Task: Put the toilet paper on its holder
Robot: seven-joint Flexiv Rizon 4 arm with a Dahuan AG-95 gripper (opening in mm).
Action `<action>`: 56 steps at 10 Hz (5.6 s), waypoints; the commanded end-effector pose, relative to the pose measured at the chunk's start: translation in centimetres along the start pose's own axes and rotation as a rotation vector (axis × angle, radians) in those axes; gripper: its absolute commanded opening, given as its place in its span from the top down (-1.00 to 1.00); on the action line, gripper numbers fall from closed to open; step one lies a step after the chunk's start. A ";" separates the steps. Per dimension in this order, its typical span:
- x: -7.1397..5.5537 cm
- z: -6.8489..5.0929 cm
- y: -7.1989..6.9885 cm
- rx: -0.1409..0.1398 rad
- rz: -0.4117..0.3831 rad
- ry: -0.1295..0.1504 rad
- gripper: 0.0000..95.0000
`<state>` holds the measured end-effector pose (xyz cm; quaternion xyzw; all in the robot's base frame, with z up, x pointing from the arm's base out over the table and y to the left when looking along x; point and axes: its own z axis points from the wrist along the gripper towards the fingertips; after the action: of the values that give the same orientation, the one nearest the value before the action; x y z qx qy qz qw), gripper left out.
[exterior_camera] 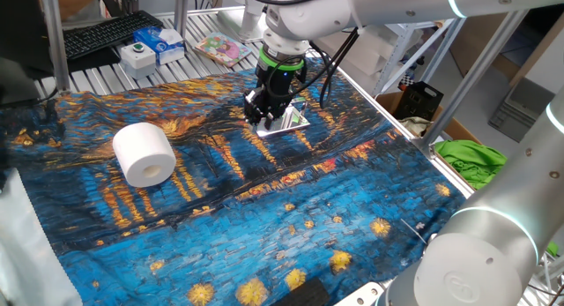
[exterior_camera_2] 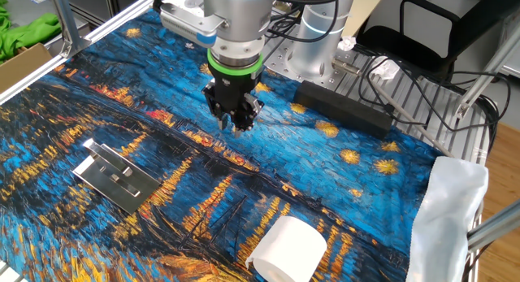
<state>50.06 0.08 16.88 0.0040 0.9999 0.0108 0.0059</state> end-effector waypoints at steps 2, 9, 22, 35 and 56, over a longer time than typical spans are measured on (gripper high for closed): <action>0.1 0.0 0.0 0.002 -0.001 0.005 1.00; 0.0 0.3 0.3 -0.012 0.044 0.062 1.00; -4.2 3.7 9.1 0.000 0.229 0.094 1.00; -5.2 4.3 10.4 0.014 0.208 0.115 1.00; -7.4 4.5 13.6 0.004 0.115 0.154 1.00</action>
<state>58.31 14.11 12.81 0.0611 0.9954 0.0091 -0.0728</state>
